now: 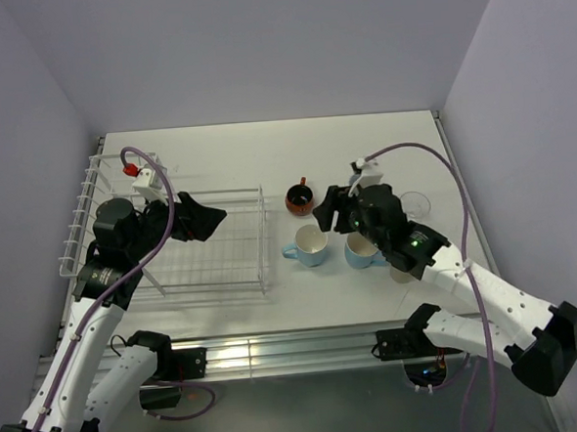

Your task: Load the cups into the dish rack

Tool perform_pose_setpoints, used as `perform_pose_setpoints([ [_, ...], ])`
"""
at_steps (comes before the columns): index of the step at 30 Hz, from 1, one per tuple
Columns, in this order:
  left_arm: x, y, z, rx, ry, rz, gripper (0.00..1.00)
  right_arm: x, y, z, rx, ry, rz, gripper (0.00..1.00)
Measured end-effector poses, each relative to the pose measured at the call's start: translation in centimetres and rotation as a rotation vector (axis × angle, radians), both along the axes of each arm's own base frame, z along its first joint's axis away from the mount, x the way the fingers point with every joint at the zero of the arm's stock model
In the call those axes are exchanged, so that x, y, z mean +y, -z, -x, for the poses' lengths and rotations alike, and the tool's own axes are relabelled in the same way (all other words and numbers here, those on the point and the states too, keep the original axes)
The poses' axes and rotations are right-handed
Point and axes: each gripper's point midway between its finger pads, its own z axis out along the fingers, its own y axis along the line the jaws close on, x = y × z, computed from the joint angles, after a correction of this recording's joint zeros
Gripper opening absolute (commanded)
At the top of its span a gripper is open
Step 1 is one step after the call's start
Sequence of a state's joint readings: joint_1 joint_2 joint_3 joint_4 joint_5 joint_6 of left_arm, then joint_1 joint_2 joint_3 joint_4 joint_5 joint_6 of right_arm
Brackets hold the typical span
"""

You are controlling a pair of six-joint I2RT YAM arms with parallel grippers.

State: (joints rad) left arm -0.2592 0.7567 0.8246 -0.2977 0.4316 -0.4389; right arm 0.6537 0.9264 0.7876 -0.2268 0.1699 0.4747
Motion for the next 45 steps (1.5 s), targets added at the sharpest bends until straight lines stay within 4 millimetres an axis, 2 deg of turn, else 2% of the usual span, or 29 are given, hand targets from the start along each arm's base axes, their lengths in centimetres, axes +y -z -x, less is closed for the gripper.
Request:
perform_pose_setpoints([
  [4, 0.0, 0.0, -0.1, 0.001, -0.003, -0.001, 0.93, 2.4, 2.3, 1.1, 0.039, -0.082, 0.117, 0.68],
  [7, 0.0, 0.1, -0.1, 0.002, -0.003, -0.001, 0.93, 3.3, 3.4, 1.9, 0.048, -0.126, 0.181, 0.67],
  [16, 0.1, 0.3, -0.2, 0.010, -0.010, -0.005, 0.93, 4.8, 4.0, 3.4, 0.018, -0.227, 0.258, 0.60],
  [20, 0.1, 0.3, -0.2, 0.010, -0.010, -0.005, 0.93, 5.7, 5.6, 4.0, 0.041, -0.273, 0.312, 0.55],
  [25, 0.1, 0.3, -0.2, 0.010, -0.010, -0.005, 0.93, 6.2, 8.0, 4.5, 0.090, -0.307, 0.385, 0.48],
  [28, 0.1, 0.3, -0.2, 0.011, -0.009, -0.005, 0.93, 6.1, 9.4, 4.6, 0.121, -0.318, 0.434, 0.47],
  [36, 0.0, 0.4, -0.2, 0.016, -0.008, -0.007, 0.93, 6.7, 10.4, 4.3, 0.144, -0.328, 0.479, 0.46],
  [45, 0.0, 0.5, -0.2, 0.019, -0.008, -0.007, 0.93, 6.8, 11.7, 4.0, 0.180, -0.339, 0.545, 0.38],
])
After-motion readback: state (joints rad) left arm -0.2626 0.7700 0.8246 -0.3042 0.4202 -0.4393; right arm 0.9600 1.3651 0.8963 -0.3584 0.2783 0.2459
